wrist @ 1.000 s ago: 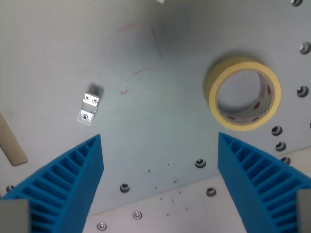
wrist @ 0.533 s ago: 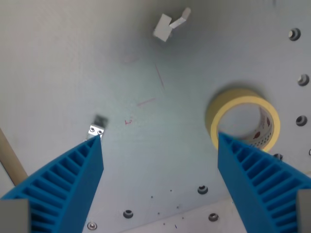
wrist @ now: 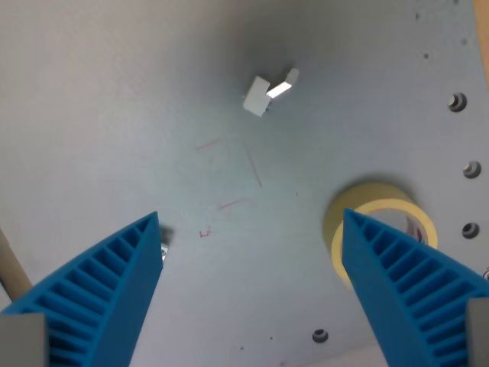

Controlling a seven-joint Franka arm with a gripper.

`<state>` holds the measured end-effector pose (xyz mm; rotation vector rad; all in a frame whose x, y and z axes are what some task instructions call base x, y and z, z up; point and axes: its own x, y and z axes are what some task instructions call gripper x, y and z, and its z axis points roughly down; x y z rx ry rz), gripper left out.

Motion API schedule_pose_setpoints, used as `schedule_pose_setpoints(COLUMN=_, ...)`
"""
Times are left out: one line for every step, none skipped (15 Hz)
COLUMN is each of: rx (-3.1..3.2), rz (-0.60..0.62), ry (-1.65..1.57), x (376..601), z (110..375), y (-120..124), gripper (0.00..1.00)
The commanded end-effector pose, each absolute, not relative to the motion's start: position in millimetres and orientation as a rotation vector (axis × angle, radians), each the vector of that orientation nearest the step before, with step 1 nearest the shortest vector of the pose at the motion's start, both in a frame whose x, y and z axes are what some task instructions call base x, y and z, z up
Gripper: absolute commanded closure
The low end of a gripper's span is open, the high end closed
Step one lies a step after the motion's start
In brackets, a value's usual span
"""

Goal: Move in gripper positive x

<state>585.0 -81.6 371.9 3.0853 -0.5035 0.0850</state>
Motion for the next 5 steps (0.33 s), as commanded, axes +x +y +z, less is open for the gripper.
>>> schedule_pose_setpoints(rx=3.1, rz=-0.008, ry=-0.484, x=603, z=376, y=-90, gripper=0.0)
schedule_pose_setpoints(rx=3.1, rz=-0.008, ry=-0.484, x=608, z=376, y=-92, gripper=0.0)
schedule_pose_setpoints(rx=3.1, rz=-0.008, ry=-0.484, x=612, z=376, y=-93, gripper=0.0)
schedule_pose_setpoints(rx=3.1, rz=-0.008, ry=-0.484, x=617, z=376, y=-95, gripper=0.0)
schedule_pose_setpoints(rx=3.1, rz=-0.008, ry=-0.484, x=622, z=376, y=-96, gripper=0.0)
